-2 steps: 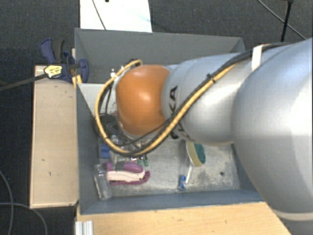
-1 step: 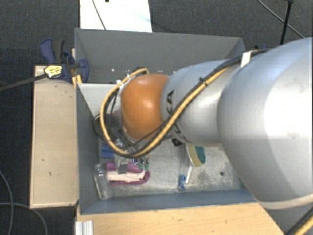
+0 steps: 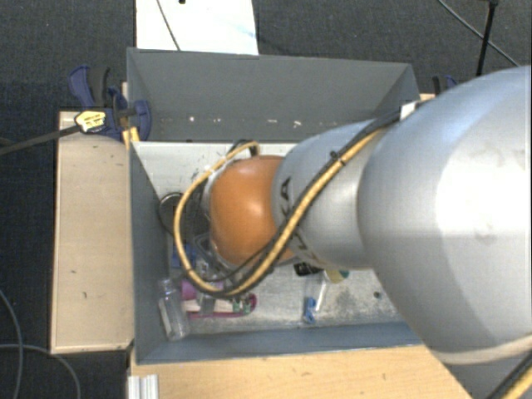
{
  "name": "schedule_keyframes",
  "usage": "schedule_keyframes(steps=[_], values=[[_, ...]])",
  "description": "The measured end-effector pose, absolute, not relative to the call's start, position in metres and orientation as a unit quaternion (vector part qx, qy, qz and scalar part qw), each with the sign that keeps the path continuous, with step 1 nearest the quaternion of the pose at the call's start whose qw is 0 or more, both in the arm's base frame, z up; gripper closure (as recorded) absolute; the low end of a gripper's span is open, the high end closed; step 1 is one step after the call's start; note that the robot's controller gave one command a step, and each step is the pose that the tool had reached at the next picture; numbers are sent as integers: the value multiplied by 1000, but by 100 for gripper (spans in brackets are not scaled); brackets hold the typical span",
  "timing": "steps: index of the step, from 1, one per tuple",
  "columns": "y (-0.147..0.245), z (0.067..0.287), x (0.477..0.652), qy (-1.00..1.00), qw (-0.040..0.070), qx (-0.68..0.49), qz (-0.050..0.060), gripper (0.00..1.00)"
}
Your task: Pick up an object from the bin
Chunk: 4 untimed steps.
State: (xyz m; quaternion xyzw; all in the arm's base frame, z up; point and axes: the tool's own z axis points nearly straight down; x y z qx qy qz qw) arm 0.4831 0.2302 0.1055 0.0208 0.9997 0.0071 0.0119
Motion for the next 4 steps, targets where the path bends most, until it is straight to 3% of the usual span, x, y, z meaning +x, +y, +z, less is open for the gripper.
schedule_keyframes(steps=[1, 2, 3, 4], values=[[225, 176, 478, 1000, 4, 21, 2, 100], [203, 149, 490, 998, -1, 68, 0, 100], [204, 150, 490, 998, 0, 67, 0, 0], [189, 81, 486, 993, -2, 121, -1, 0]])
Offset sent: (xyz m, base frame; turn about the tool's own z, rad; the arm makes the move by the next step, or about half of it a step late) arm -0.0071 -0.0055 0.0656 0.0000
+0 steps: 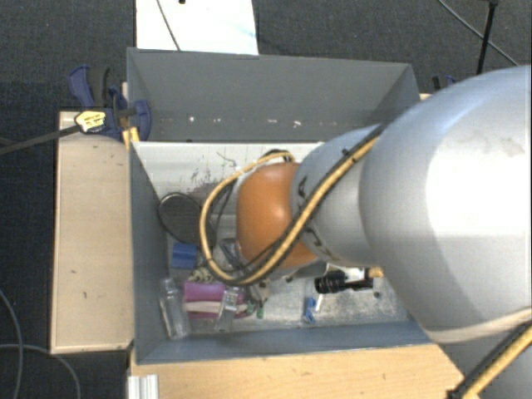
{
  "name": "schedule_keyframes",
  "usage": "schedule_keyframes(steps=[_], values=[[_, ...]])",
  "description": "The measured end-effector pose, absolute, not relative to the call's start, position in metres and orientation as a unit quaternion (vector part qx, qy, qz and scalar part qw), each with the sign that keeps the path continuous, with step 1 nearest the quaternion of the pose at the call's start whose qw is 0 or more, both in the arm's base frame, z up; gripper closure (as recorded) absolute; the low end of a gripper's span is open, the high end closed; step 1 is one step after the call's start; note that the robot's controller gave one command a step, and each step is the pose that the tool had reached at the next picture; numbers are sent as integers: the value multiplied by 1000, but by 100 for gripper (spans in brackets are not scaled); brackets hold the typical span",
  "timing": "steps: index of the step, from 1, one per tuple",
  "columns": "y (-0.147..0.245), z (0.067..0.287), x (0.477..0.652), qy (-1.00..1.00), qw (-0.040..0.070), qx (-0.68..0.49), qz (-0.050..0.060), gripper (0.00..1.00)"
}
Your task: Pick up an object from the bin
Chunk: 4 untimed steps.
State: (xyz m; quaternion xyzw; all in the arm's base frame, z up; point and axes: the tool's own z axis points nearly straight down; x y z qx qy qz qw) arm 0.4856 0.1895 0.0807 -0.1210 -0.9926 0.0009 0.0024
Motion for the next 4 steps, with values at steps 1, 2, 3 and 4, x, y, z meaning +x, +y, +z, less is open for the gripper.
schedule_keyframes(steps=[1, 2, 3, 4], values=[[190, 83, 487, -992, 0, -122, 0, 100], [190, 84, 487, -992, 0, -123, -1, 0], [191, 84, 487, -992, 0, -123, -1, 100], [217, 203, 493, -993, -4, -117, -2, 100]])
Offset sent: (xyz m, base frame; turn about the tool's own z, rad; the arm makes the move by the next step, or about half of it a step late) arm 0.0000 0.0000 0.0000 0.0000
